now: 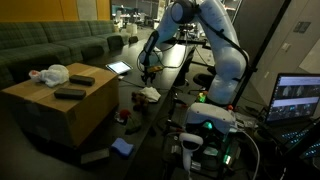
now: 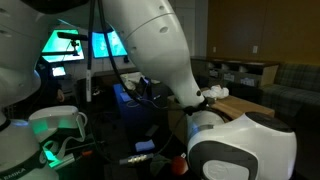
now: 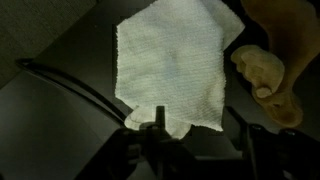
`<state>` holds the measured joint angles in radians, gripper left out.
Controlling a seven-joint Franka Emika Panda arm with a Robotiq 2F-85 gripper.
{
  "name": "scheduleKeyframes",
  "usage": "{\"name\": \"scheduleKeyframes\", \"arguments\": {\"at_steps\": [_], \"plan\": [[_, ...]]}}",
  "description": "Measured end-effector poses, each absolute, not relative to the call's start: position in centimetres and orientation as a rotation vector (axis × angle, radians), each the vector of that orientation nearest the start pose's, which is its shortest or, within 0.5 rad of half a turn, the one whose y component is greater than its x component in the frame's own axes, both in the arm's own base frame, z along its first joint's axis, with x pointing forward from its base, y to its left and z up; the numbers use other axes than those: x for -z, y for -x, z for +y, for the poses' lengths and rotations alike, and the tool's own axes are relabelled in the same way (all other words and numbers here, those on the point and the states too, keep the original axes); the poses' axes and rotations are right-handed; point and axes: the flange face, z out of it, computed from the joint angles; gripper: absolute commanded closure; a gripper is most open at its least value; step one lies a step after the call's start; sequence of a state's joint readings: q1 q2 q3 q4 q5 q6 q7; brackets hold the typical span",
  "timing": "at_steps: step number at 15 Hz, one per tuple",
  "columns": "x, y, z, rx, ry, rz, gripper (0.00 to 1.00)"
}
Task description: Swap the things on the box with the things on the table
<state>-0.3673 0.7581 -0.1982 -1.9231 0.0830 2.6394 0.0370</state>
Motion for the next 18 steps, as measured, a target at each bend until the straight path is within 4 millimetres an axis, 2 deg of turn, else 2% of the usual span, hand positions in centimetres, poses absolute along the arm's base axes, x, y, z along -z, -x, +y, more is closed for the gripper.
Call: {"name": "scheduleKeyframes", "arguments": {"at_steps": [1,3,10,14,18], "plan": [[-9.8,-51.6,-32.6,-0.071,3.073,0.984,0.02],[-9.9,-52.3,-31.7,-0.061,3.072,0.959,0.00],[-8.6,-55.3,-24.7,-0.066,3.046,0.767,0.00],[-6.6,-55.5,-22.0,-0.106,3.024,0.674,0.00],[-3.9,-54.7,-21.1,-0.166,3.019,0.619,0.00]]}}
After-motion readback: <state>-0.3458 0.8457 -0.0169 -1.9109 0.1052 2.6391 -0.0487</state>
